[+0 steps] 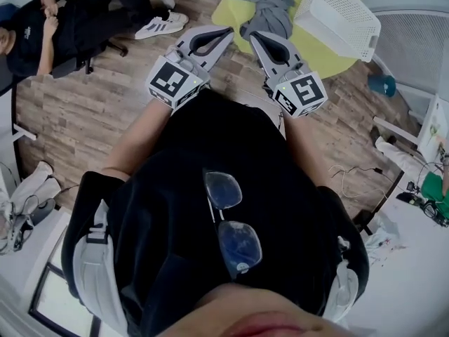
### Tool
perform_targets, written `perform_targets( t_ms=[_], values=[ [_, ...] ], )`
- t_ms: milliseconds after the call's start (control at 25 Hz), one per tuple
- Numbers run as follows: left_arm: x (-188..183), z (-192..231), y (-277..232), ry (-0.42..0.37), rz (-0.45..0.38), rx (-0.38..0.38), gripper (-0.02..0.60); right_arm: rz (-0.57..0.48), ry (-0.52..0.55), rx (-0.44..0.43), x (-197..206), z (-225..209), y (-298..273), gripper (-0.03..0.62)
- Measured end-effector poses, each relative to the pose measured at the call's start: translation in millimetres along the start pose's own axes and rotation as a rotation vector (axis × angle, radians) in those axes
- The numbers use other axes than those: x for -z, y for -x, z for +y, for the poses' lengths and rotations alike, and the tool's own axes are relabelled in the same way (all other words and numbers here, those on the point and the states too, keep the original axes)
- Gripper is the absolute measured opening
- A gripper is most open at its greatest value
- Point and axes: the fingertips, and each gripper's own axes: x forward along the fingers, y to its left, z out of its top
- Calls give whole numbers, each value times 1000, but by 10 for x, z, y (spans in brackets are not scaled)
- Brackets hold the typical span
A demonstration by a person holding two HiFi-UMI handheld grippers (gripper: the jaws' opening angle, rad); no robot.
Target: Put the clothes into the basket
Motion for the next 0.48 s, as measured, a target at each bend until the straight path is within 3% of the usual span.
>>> perform_targets(
  t_ms=[200,480],
  values=[
    [119,225,47,-10,24,60,9,8,-27,81,63,-85,-138,26],
    [181,444,-78,26,18,83,9,30,-52,148,123,-294,-178,26]
  ],
)
